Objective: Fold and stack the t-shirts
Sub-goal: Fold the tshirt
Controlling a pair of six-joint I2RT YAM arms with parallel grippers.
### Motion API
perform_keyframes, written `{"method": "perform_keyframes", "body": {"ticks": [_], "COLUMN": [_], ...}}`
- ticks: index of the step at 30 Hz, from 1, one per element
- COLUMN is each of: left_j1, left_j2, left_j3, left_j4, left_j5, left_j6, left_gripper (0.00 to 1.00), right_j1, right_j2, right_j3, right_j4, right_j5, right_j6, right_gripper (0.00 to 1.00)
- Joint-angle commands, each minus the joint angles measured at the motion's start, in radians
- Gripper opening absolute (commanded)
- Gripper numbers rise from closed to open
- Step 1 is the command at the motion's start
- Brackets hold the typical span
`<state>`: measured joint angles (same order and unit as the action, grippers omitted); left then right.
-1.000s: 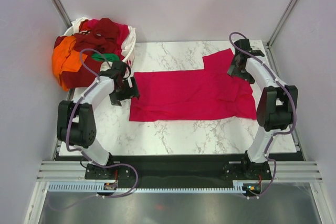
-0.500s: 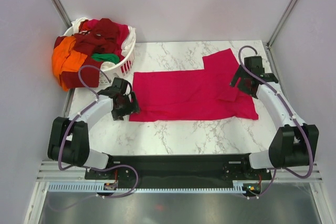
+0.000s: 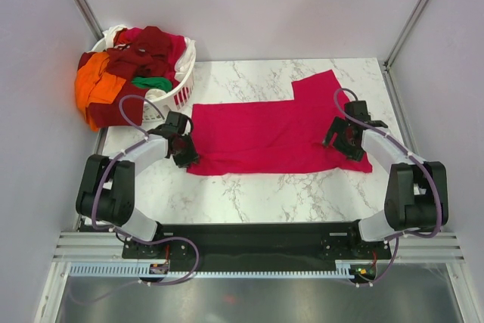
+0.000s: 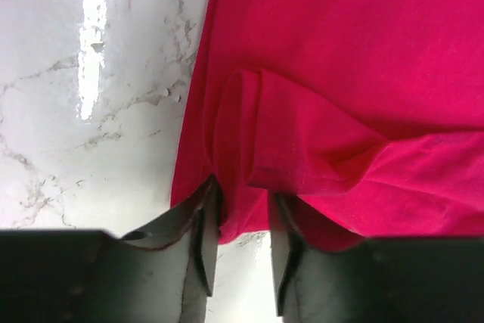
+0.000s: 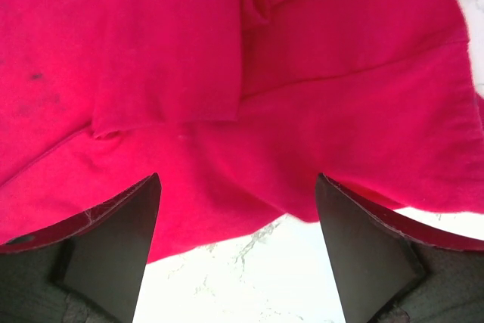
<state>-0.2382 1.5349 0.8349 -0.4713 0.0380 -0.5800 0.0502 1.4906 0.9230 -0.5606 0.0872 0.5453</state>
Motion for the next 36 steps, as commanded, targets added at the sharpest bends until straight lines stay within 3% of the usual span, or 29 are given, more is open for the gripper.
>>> {"method": "perform_keyframes", "body": {"ticks": [1, 2, 8, 12, 15, 20, 27, 28, 31, 32, 33, 36], "left_j1": [-0.004, -0.007, 0.016, 0.123, 0.16, 0.171, 0.165, 0.16, 0.145, 0.145, 0.143, 0.143], "left_j2": [0.014, 0.019, -0.087, -0.211, -0.231, -0.249, -0.399, -0.421, -0.479, -0.487, -0.489, -0.483], "left_j3": [-0.01, -0.011, -0.016, -0.051, -0.053, -0.069, -0.062, -0.056, -0.002, -0.002, 0.038, 0.105], "left_j4": [0.06, 0.066, -0.025, -0.09, -0.136, -0.165, -0.222, -0.242, -0.274, -0.282, -0.288, -0.322], "left_j5": [0.031, 0.03, -0.022, 0.0, 0.003, 0.062, 0.14, 0.138, 0.148, 0.148, 0.166, 0.171], "left_j6": [-0.015, -0.014, -0.006, -0.004, 0.006, -0.01, -0.035, -0.038, -0.029, -0.017, 0.002, 0.148], "left_gripper": [0.35, 0.03, 0.02, 0.02, 0.02, 0.02, 0.28, 0.44, 0.7, 0.91, 1.0, 1.0], "right_j1": [-0.042, -0.046, -0.116, -0.13, -0.173, -0.188, -0.182, -0.181, -0.159, -0.153, -0.136, -0.095], "right_j2": [0.002, 0.02, 0.08, 0.057, 0.028, -0.021, -0.154, -0.189, -0.263, -0.28, -0.294, -0.259], "right_j3": [-0.041, -0.052, -0.101, -0.131, -0.165, -0.164, -0.087, -0.063, -0.07, -0.082, -0.095, -0.107], "right_j4": [0.071, 0.08, 0.113, 0.1, 0.082, 0.061, -0.024, -0.033, -0.022, -0.004, 0.04, 0.076], "right_j5": [-0.003, -0.015, -0.05, 0.04, 0.103, 0.071, 0.003, 0.014, -0.032, -0.056, -0.078, -0.115], "right_j6": [0.001, -0.001, -0.002, 0.025, 0.053, 0.056, -0.019, -0.024, -0.012, -0.011, 0.007, 0.036], "right_gripper": [0.91, 0.91, 0.91, 0.93, 0.93, 0.94, 0.95, 0.95, 0.94, 0.94, 0.93, 0.85]}}
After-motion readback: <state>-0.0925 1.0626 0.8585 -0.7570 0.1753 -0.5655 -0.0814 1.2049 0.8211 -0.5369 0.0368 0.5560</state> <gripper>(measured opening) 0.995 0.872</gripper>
